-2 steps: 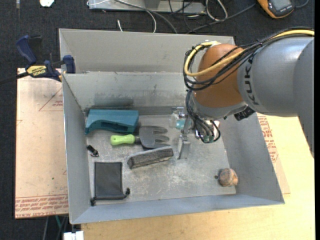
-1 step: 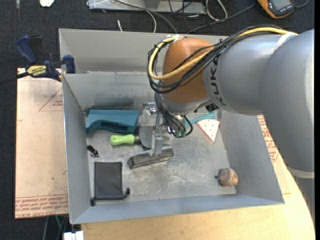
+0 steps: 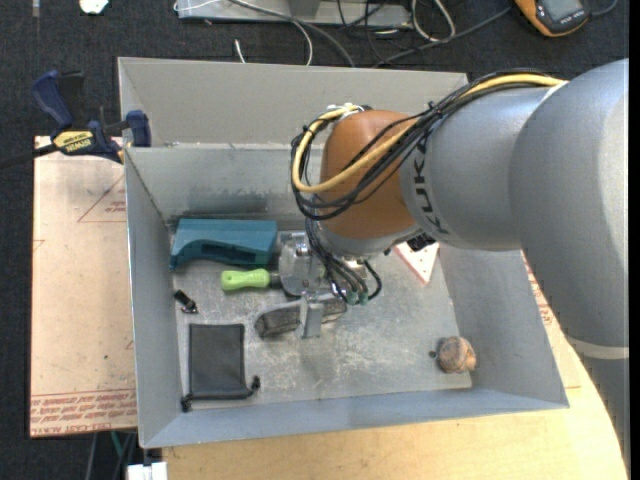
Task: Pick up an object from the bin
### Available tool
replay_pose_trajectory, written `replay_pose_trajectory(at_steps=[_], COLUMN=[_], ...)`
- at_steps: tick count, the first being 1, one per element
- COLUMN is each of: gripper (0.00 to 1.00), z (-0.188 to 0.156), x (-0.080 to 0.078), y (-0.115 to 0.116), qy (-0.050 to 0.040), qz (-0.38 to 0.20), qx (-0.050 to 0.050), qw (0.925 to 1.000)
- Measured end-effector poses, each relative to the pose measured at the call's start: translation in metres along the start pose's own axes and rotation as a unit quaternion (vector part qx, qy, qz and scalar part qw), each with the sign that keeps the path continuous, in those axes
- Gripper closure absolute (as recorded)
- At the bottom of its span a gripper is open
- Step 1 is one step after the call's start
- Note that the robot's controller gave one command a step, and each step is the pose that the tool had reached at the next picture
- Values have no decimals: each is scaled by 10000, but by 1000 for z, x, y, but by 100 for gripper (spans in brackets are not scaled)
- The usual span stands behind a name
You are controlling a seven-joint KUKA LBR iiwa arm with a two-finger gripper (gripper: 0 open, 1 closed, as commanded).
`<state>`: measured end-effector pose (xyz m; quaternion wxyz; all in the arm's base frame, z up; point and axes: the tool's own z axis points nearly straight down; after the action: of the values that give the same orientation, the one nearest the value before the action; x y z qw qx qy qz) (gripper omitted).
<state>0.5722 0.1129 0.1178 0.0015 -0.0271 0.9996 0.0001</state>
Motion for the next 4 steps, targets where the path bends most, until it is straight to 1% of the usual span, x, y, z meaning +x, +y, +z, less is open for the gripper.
replay_pose_trajectory(at_steps=[1,2,3,4], gripper=[0,100,100,100], z=[49,47,47,10], x=[15,27,27,29], y=[-3,-7,-7,-7], qy=[-104,-36,-37,2], qz=[-217,-32,-32,-34], qx=[-18,-16,-16,-13], qw=[9997,10000,10000,10000])
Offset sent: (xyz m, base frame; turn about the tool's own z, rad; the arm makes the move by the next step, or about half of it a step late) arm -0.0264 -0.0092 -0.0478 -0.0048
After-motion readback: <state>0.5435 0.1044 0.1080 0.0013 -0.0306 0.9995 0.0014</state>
